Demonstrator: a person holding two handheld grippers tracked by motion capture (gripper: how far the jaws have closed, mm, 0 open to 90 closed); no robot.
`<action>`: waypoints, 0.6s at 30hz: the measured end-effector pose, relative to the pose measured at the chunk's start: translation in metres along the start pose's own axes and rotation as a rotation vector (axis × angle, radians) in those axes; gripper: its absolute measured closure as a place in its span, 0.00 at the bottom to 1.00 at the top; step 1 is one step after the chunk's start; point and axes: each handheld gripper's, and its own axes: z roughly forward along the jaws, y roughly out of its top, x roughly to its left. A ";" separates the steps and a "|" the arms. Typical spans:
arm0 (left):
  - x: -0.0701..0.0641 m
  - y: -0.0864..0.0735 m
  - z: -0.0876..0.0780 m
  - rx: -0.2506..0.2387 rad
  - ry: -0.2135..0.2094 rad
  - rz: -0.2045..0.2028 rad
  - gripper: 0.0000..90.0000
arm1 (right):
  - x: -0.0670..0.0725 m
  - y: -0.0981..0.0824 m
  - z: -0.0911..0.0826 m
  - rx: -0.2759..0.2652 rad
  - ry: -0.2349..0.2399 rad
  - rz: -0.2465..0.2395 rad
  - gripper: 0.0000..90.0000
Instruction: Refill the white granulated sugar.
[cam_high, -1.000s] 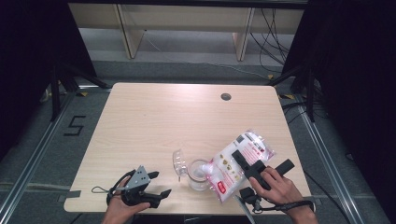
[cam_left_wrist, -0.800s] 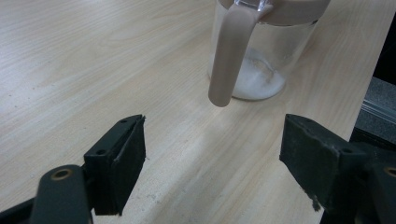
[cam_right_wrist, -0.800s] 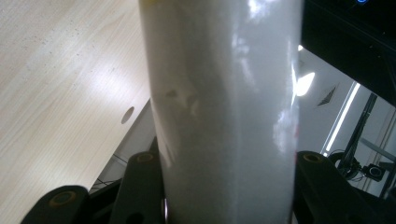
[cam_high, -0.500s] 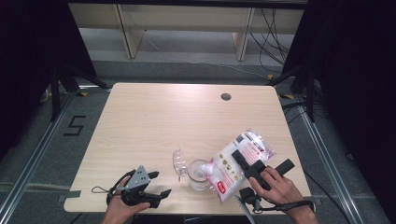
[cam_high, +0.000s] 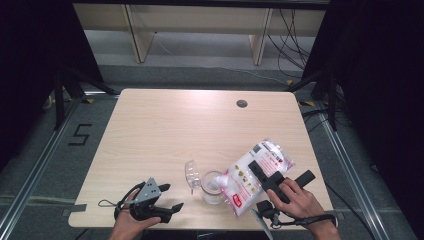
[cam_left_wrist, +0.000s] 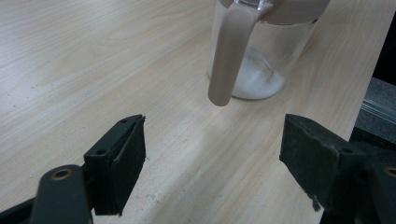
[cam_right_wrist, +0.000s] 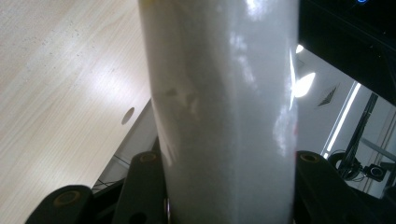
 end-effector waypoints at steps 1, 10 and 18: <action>0.000 0.000 0.000 0.000 0.000 0.000 0.24 | 0.000 0.000 0.000 -0.001 0.000 0.001 0.70; 0.000 0.000 0.000 0.000 -0.006 0.000 0.24 | 0.002 0.000 0.000 -0.003 -0.045 0.011 0.70; 0.000 0.000 0.000 -0.006 -0.007 -0.006 0.24 | 0.003 0.000 0.000 -0.002 -0.045 0.011 0.70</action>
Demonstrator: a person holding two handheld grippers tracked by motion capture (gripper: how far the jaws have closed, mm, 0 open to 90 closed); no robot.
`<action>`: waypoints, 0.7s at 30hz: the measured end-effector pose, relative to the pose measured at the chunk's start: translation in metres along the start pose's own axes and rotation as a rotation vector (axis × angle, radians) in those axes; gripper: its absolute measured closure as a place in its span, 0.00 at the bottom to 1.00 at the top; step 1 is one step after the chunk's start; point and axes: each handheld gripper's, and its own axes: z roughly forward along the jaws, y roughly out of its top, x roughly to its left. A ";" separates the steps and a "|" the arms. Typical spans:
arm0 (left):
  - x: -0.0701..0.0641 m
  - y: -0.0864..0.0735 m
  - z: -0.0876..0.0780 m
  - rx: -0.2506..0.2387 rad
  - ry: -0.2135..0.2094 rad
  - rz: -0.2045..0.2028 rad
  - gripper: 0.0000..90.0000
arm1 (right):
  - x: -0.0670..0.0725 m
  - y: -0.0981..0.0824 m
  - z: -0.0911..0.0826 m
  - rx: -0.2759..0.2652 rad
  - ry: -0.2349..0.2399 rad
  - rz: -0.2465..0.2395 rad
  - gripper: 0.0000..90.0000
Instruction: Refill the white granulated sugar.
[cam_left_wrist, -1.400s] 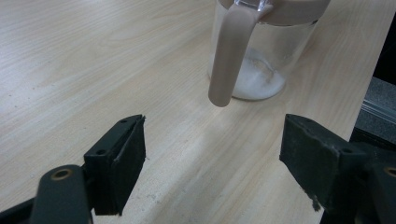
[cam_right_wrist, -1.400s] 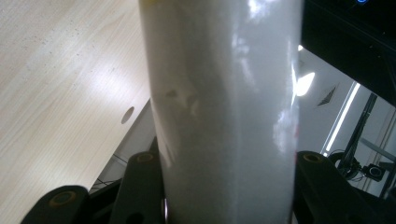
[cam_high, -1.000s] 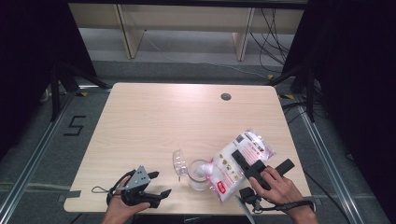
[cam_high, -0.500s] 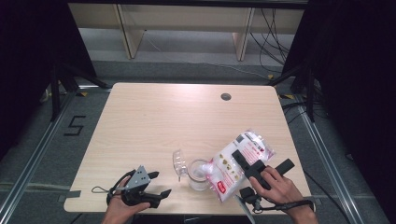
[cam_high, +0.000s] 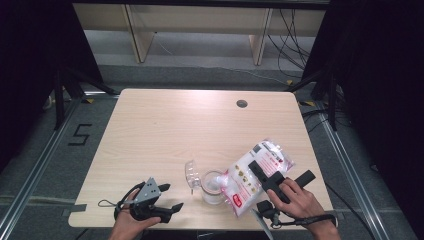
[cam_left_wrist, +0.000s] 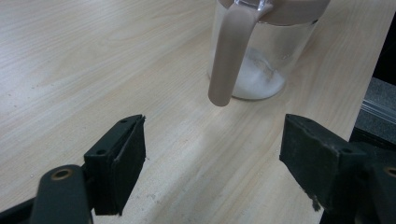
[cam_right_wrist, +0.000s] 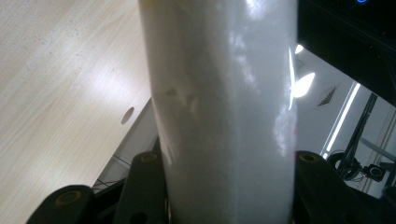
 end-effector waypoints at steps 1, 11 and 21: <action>0.000 0.000 0.000 0.000 0.001 -0.001 0.24 | 0.000 0.000 0.000 0.000 -0.001 -0.001 0.70; 0.000 0.000 0.000 0.001 0.001 0.001 0.24 | 0.000 0.000 0.000 0.000 -0.002 -0.002 0.70; 0.000 0.000 0.000 0.000 0.001 0.001 0.24 | -0.002 0.000 0.000 0.003 -0.003 -0.013 0.71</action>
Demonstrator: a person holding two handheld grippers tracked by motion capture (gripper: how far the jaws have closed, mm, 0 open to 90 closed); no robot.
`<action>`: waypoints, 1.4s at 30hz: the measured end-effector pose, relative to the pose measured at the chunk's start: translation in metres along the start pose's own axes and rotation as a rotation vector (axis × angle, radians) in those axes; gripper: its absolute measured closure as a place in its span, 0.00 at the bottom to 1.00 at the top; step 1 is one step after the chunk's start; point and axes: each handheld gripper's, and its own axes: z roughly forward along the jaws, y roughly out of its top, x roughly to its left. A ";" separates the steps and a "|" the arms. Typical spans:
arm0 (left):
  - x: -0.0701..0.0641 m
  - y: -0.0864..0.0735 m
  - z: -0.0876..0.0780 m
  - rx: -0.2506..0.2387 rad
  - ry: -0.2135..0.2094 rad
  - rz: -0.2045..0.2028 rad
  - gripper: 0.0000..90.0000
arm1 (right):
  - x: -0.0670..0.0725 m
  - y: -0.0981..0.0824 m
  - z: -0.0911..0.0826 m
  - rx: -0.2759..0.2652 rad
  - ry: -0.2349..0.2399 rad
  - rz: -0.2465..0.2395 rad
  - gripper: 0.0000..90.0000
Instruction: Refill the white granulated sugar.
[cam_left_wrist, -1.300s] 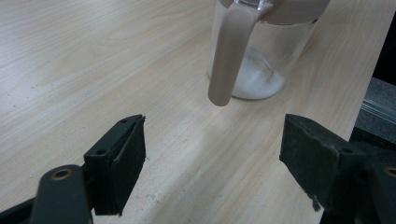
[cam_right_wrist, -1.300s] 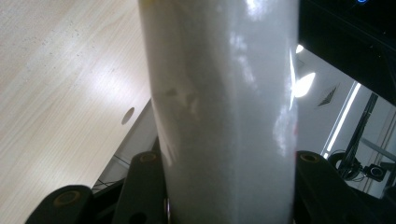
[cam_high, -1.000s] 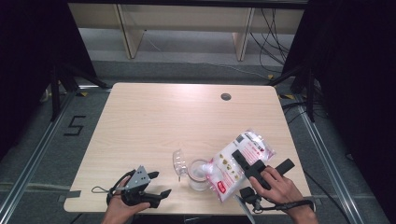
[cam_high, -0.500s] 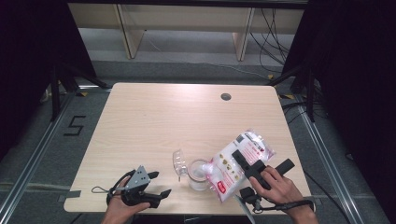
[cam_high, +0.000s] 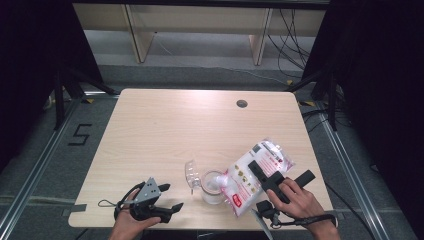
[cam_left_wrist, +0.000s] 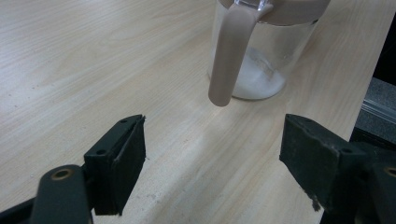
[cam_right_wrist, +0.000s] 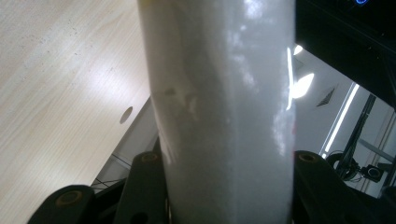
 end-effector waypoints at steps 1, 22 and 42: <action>0.000 0.000 0.000 0.000 0.000 0.000 0.24 | 0.000 0.000 0.000 -0.002 -0.001 -0.002 0.71; 0.002 0.000 0.000 0.004 0.002 0.017 0.24 | -0.001 0.000 0.001 -0.002 0.046 0.001 0.71; 0.003 0.000 0.001 -0.001 -0.008 0.018 0.24 | -0.003 0.000 0.001 -0.006 0.052 -0.007 0.71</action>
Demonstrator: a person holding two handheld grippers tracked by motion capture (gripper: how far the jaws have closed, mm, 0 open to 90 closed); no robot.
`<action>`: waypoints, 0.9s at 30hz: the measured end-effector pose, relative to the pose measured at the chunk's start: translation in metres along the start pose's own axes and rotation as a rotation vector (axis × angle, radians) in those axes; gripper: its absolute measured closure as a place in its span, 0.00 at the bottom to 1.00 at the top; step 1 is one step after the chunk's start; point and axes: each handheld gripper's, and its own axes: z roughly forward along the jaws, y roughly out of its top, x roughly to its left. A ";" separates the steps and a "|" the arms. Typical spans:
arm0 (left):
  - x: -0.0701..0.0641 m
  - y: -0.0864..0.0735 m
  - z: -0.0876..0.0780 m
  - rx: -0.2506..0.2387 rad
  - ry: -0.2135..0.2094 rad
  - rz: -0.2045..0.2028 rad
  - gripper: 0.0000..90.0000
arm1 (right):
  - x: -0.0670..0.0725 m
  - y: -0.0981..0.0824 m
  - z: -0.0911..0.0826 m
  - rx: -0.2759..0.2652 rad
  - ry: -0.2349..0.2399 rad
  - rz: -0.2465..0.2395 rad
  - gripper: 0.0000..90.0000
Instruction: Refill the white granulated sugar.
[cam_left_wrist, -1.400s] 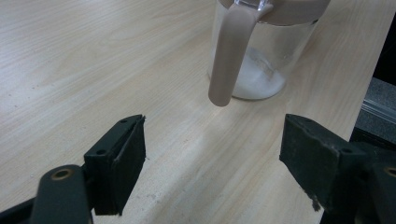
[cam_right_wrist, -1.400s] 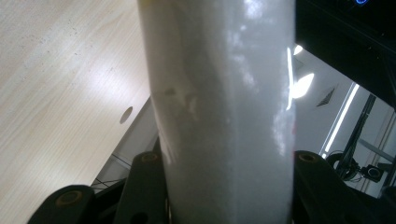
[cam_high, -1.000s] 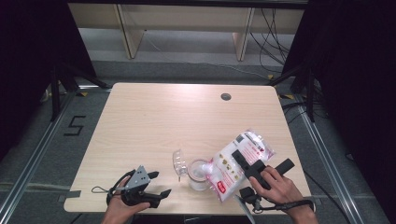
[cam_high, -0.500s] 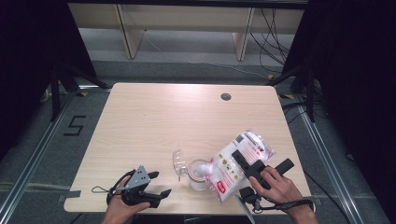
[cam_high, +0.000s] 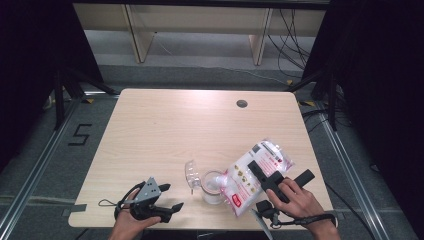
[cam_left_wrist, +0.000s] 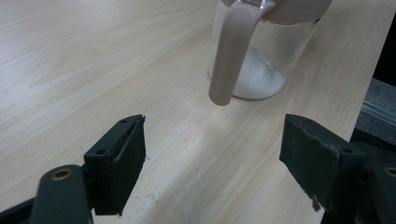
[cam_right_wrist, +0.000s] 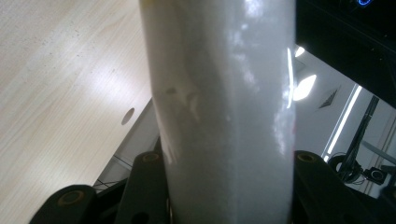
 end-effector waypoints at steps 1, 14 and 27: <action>0.000 0.000 0.000 0.000 0.000 0.000 0.24 | 0.003 0.000 -0.001 0.000 -0.055 0.016 0.71; 0.000 0.001 -0.001 0.011 0.006 0.009 0.24 | 0.003 0.000 -0.001 0.006 -0.050 0.026 0.72; 0.000 0.000 -0.001 0.007 0.001 0.008 0.24 | -0.001 0.000 0.000 -0.001 -0.004 -0.001 0.72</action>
